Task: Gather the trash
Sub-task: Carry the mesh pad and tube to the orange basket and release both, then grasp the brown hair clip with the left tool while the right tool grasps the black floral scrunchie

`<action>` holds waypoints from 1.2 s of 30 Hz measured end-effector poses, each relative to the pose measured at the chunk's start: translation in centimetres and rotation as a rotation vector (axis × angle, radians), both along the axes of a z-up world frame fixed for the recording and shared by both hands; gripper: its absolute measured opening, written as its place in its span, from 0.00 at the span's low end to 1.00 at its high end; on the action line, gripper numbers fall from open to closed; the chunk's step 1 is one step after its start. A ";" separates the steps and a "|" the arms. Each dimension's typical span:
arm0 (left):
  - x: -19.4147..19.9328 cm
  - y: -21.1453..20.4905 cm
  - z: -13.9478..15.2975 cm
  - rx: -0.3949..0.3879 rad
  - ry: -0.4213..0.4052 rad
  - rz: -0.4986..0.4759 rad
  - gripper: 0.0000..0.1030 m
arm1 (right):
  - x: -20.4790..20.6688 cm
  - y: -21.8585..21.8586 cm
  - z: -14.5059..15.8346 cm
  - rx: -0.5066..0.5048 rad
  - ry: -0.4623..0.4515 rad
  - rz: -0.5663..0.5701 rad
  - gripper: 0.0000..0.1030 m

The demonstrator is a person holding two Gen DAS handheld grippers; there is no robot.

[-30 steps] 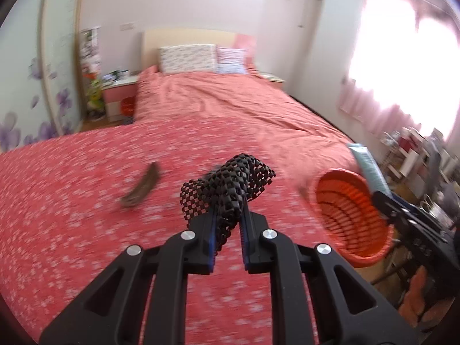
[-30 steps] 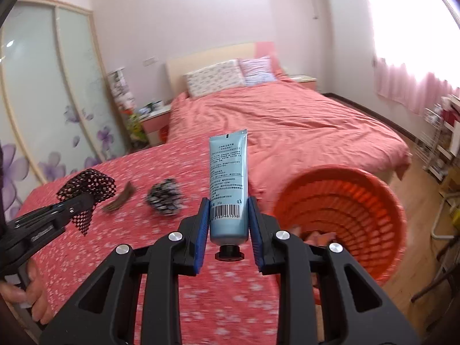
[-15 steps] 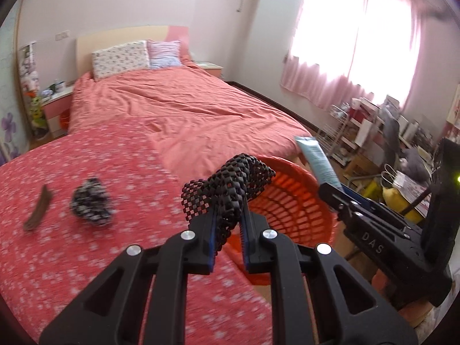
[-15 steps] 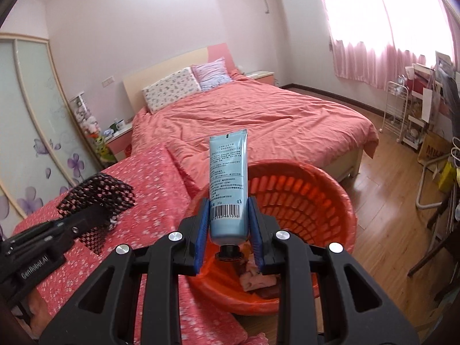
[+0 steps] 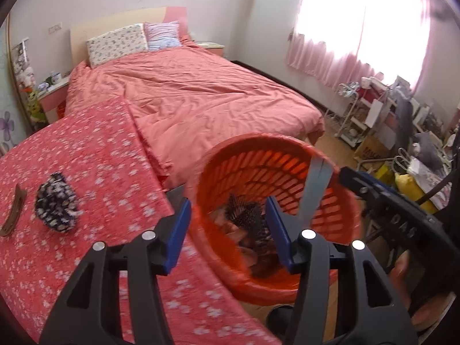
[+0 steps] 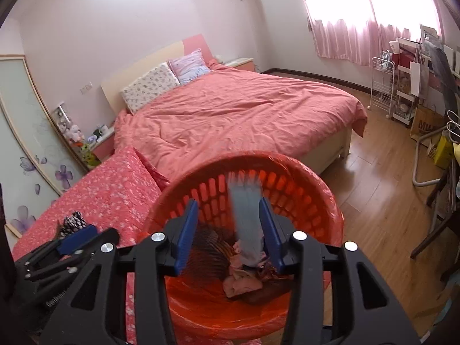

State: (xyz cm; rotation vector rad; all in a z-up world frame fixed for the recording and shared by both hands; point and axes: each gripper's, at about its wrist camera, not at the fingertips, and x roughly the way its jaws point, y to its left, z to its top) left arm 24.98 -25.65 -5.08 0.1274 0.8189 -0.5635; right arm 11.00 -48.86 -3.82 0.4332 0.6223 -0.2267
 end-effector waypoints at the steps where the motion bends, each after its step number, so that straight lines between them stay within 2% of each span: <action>1: 0.1 0.7 -0.1 0.015 -0.010 0.011 0.55 | 0.0 0.0 -0.2 0.000 0.006 0.001 0.45; 9: 0.8 8.2 -0.1 0.107 -0.076 0.122 0.62 | 0.3 1.5 -0.6 -0.014 0.049 0.044 0.49; 12: 1.9 12.5 -0.2 0.143 -0.092 0.208 0.65 | 0.6 3.0 -0.8 -0.038 0.066 0.068 0.50; 17: 5.7 20.8 -0.7 0.180 -0.084 0.421 0.66 | 1.6 6.2 -1.4 -0.060 0.100 0.130 0.51; 19: 7.3 24.1 -1.1 0.182 -0.072 0.503 0.66 | 2.0 7.4 -1.5 -0.063 0.107 0.155 0.51; 22: 9.7 27.2 -1.9 0.187 -0.034 0.573 0.65 | 2.5 9.5 -1.4 -0.074 0.113 0.195 0.51; 25: 11.6 28.6 -2.9 0.190 0.012 0.586 0.65 | 3.0 11.3 -1.0 -0.089 0.114 0.236 0.51; 29: 13.4 28.8 -4.1 0.188 0.063 0.551 0.63 | 3.7 13.3 -0.6 -0.110 0.116 0.274 0.52; 30: 13.8 28.7 -4.4 0.204 0.065 0.544 0.56 | 4.0 13.8 -0.6 -0.113 0.117 0.281 0.52; 32: 13.9 28.3 -4.4 0.201 0.053 0.530 0.49 | 4.3 14.5 -0.5 -0.115 0.120 0.296 0.52; 34: 14.0 27.8 -4.4 0.197 0.053 0.505 0.35 | 4.7 15.3 -0.5 -0.116 0.123 0.310 0.52; 36: 13.9 27.7 -4.4 0.211 0.049 0.504 0.32 | 5.1 16.4 -0.4 -0.118 0.124 0.332 0.52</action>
